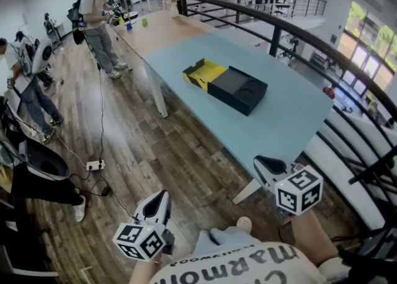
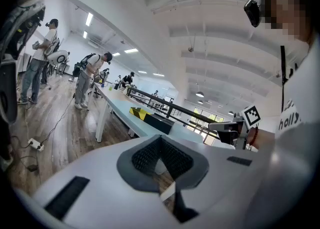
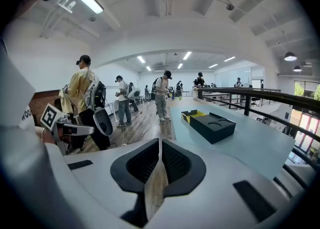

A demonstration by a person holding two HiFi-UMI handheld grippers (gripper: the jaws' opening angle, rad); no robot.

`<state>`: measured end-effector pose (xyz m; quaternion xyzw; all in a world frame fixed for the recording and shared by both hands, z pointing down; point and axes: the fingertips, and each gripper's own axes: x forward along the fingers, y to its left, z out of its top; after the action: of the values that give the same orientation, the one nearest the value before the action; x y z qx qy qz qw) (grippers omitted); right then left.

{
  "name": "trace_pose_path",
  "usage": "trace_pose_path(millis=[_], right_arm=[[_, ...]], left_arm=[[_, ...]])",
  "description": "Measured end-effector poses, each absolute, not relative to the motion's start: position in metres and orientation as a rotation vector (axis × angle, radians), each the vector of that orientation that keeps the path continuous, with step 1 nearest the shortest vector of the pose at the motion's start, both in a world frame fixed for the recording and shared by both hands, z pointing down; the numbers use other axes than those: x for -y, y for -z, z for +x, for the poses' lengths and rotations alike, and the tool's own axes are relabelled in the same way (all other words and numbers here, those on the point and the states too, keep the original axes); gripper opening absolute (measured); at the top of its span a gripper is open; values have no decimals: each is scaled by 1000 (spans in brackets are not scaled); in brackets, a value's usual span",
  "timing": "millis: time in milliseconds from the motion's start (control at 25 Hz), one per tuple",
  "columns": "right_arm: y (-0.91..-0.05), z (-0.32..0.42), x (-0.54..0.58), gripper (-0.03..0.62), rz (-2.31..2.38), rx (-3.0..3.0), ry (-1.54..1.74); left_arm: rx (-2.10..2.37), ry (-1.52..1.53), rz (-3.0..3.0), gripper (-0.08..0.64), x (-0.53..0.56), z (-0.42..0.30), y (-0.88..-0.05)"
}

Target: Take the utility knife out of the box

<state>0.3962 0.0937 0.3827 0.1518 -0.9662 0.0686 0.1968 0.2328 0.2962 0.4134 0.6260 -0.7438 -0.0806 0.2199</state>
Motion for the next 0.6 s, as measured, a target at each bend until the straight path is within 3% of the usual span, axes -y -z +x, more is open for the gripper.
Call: trace_pose_path(millis=[600], right_arm=[[-400, 389, -91, 46, 468, 2662, -303]], left_arm=[[2067, 196, 1733, 2, -306, 217, -407]])
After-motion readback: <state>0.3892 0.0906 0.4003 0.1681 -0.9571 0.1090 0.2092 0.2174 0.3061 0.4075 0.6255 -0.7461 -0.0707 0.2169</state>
